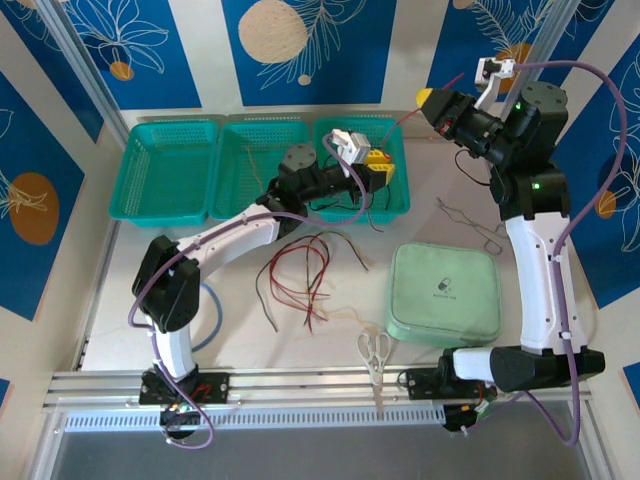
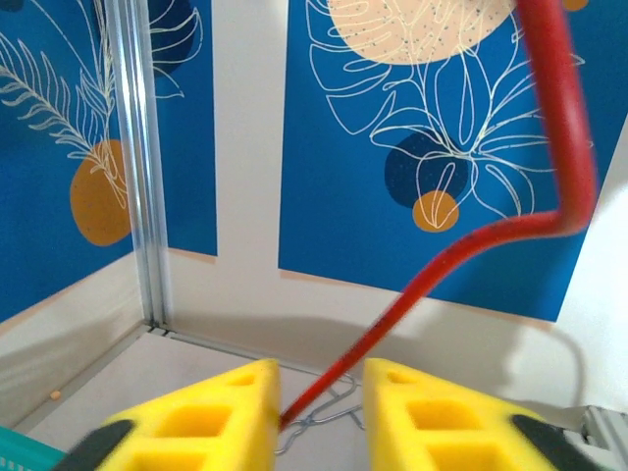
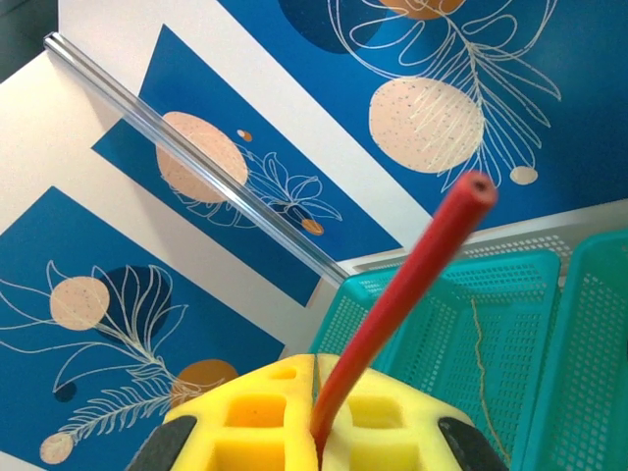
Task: Untangle the cables
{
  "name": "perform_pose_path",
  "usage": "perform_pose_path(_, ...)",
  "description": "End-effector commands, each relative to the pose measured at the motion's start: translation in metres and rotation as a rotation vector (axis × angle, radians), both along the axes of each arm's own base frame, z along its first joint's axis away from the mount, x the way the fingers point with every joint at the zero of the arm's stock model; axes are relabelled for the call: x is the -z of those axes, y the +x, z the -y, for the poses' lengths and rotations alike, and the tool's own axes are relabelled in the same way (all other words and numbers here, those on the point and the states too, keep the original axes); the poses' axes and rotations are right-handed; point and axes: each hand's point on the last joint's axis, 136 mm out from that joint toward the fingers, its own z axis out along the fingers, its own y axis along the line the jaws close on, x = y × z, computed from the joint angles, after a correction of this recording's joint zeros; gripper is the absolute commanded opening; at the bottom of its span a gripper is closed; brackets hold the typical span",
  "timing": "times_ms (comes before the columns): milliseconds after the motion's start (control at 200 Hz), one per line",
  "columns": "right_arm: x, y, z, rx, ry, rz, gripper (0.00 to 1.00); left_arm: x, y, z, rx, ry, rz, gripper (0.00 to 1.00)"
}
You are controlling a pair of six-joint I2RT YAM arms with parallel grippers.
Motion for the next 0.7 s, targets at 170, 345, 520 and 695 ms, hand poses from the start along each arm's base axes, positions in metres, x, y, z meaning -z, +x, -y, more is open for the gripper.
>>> perform_pose_path(170, -0.003, -0.006, 0.005, -0.005, 0.023, 0.011, 0.0, -0.004, -0.007, 0.003, 0.004, -0.016, 0.027, 0.0)
perform_pose_path(345, 0.004, -0.006, 0.012, 0.006, 0.015, -0.015, 0.01, -0.001, -0.002, -0.003, -0.04, 0.031, 0.004, 0.0)
perform_pose_path(520, 0.034, -0.002, 0.024, 0.027, 0.027, -0.09, 0.47, 0.007, 0.012, -0.027, -0.139, 0.173, -0.088, 0.0)
perform_pose_path(695, 0.052, 0.003, 0.031, 0.019, 0.049, -0.153, 0.63, -0.002, 0.026, -0.089, -0.285, 0.263, -0.142, 0.0)
